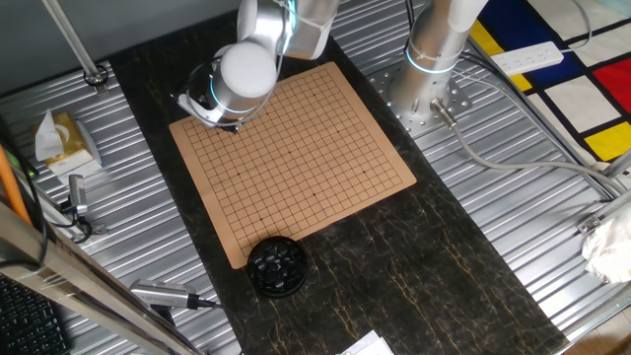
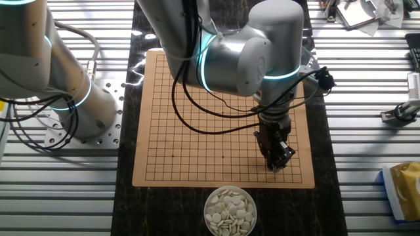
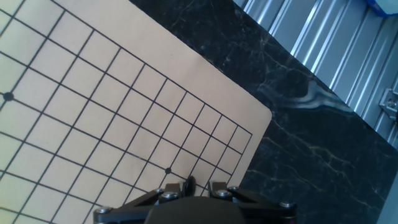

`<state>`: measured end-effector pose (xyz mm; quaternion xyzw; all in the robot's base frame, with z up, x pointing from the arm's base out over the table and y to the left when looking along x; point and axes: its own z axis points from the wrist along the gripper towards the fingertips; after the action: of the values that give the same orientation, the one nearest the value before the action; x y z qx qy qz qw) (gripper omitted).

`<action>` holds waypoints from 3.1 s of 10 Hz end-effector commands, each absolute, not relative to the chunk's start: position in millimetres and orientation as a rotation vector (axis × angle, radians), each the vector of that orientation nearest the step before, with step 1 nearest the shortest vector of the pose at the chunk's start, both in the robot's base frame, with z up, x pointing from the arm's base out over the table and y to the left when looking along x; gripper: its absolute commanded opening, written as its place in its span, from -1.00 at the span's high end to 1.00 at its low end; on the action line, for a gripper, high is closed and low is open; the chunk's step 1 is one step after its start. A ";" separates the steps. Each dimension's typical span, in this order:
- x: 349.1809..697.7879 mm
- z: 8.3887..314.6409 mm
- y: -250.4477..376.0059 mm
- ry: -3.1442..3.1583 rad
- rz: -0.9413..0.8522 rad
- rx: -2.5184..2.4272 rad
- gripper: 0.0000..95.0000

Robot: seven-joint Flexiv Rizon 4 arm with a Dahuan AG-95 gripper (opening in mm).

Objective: Play the first move as black on the 3-4 point in the upper right corner of the Go board

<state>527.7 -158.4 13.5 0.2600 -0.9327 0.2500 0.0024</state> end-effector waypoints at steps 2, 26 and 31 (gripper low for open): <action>528.5 13.0 -158.1 -2.927 0.779 0.819 0.60; 532.9 17.6 -155.6 -2.949 0.725 0.822 0.60; 536.5 21.2 -153.4 -2.954 0.704 0.814 0.60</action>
<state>536.6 -153.5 20.8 0.2589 -0.9396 0.2237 -0.0004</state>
